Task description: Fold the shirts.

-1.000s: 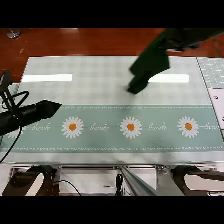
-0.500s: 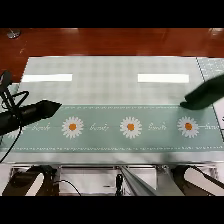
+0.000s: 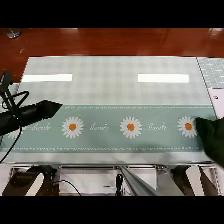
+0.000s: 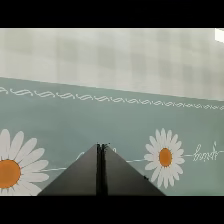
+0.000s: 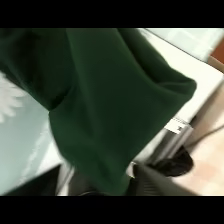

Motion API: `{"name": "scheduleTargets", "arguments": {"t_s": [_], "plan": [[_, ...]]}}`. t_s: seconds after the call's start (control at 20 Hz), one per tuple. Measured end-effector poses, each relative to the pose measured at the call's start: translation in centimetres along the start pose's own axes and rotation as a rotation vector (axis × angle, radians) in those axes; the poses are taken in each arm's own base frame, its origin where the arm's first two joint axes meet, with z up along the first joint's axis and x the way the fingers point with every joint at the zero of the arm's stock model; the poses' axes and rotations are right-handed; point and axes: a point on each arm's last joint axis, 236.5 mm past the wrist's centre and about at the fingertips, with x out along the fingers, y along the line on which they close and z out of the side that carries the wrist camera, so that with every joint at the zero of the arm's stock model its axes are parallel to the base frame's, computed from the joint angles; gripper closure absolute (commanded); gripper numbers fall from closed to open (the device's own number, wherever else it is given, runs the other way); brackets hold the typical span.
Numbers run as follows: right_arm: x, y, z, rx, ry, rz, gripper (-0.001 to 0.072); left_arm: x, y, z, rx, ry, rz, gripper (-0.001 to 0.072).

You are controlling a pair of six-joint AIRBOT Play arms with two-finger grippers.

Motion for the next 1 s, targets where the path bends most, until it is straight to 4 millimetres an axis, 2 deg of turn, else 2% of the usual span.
{"name": "scheduleTargets", "arguments": {"t_s": [0.1,0.15,0.2,0.25,0.3,0.35,0.45,0.5,0.55,0.6,0.65,0.7,0.75,0.8,0.9,1.0], "plan": [[0.5,-0.1,0.7,0.023,-0.013,0.001,0.0109,0.1,0.1,0.3,-0.003,-0.012,0.001,0.0684],[0.6,1.0,1.5,0.021,-0.027,0.047,0.0265,0.2,0.1,0.7,-0.004,-0.023,0.002,0.0684],[0.5,2.7,2.5,0.015,-0.053,0.122,0.0519,0.2,0.0,1.5,-0.005,-0.043,0.003,0.0684],[0.1,5.5,3.5,-0.001,-0.077,0.238,0.0683,0.1,-0.3,2.5,0.001,-0.065,0.001,0.0685],[-0.7,8.6,4.5,-0.034,-0.104,0.365,0.0684,0.0,-0.7,3.7,0.015,-0.084,-0.003,0.0685],[-2.2,12.6,5.3,-0.09,-0.137,0.518,0.0684,-0.2,-1.4,5.3,0.037,-0.104,-0.01,0.0685],[-5.8,20.6,5.3,-0.25,-0.188,0.782,0.0684,-0.7,-3.9,9.1,0.093,-0.142,-0.047,0.0685],[-7.2,24.2,4.2,-0.353,-0.202,0.87,0.0684,-1.0,-5.8,11.2,0.131,-0.156,-0.08,0.0686],[-8.1,27.8,2.3,-0.472,-0.199,0.932,0.0684,-1.0,-7.8,12.8,0.176,-0.156,-0.116,0.0686],[-8.2,30.6,0.1,-0.585,-0.191,0.952,0.0684,-0.7,-9.5,13.8,0.221,-0.146,-0.142,0.0687],[-7.3,33.1,-2.5,-0.711,-0.179,0.928,0.0684,0.3,-10.8,14.1,0.266,-0.112,-0.156,0.0687],[-5.7,35.0,-5.1,-0.832,-0.168,0.868,0.0684,1.6,-11.1,13.5,0.305,-0.055,-0.144,0.0686],[-3.6,36.1,-7.1,-0.929,-0.157,0.786,0.0684,3.5,-10.4,12.2,0.334,0.018,-0.103,0.0686],[-1.0,36.6,-8.7,-1.015,-0.147,0.675,0.0684,5.5,-8.9,10.5,0.351,0.099,-0.043,0.0685],[3.4,36.7,-10.1,-1.117,-0.151,0.475,0.0684,8.7,-4.4,6.8,0.373,0.253,0.11,0.0685],[6.4,36.7,-10.9,-1.152,-0.146,0.351,0.0684,10.5,-0.2,4.0,0.37,0.364,0.234,0.0685]]}}
